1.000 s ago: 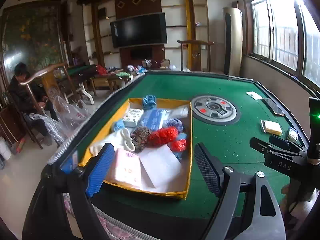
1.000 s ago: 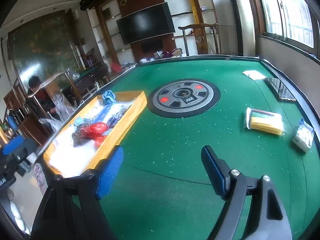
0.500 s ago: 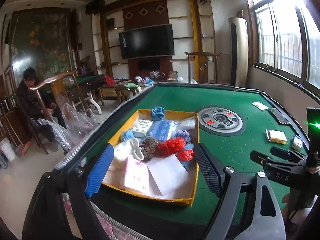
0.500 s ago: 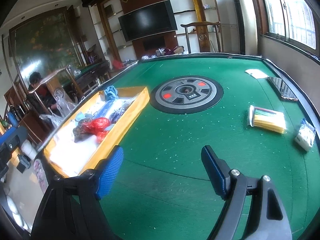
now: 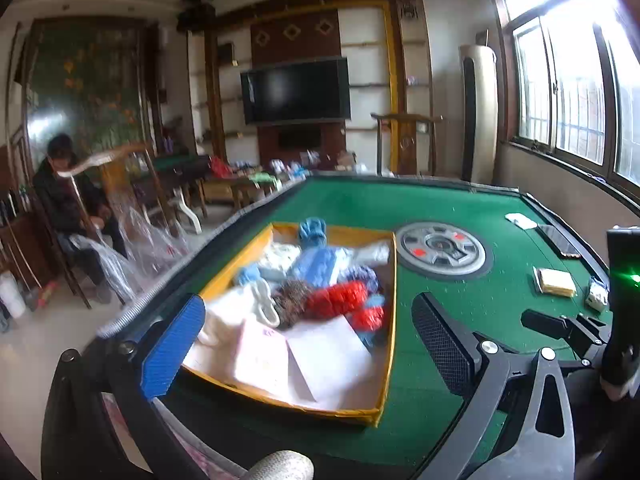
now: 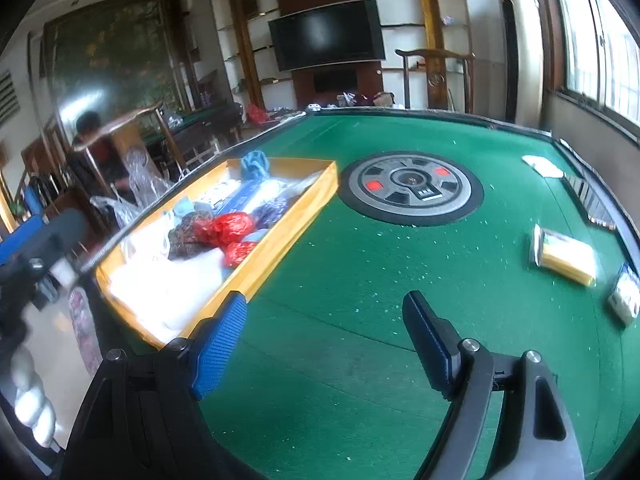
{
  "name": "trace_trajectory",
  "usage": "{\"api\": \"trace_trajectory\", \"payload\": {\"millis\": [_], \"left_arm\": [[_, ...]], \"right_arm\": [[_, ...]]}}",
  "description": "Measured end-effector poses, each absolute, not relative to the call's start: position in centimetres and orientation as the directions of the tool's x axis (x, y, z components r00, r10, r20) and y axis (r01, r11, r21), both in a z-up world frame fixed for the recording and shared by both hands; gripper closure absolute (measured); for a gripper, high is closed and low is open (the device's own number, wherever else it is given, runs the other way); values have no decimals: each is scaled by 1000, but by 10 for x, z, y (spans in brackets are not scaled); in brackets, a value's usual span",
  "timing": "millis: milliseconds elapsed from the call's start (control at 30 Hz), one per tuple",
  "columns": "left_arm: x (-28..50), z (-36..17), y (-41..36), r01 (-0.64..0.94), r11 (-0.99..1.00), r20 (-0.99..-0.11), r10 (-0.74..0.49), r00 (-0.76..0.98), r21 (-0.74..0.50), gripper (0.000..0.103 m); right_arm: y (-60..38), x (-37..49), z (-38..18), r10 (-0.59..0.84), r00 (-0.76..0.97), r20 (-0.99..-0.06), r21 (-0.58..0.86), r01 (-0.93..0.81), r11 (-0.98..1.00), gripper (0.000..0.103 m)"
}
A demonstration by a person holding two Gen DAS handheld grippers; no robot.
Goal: Organize soft objects
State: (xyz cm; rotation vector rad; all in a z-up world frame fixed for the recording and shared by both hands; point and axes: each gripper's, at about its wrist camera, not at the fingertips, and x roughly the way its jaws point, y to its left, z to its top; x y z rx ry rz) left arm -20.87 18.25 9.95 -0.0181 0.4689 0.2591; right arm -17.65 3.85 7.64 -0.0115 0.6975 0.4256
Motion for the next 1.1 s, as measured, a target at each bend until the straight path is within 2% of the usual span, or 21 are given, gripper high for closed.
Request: {"api": "trace_trajectory", "payload": {"millis": [133,300,733,1100], "left_arm": [[-197,91,187,-269,963,-508,247,825,31,0],[-189,83,194,-306,951,-544,279,791,43,0],[-173,67,225,-348,937,-611,268,745,-13,0],[-165,64,228,-353,936,-634,276,723,5,0]], "right_arm": [[52,-177,73,334,684,-648,62,-390,919,27],[62,-171,68,337,656,-676,50,-416,908,26],[96,-167,68,318,629,-709,-22,-471,882,26],[109,-165,67,311,619,-721,-48,-493,869,26]]}}
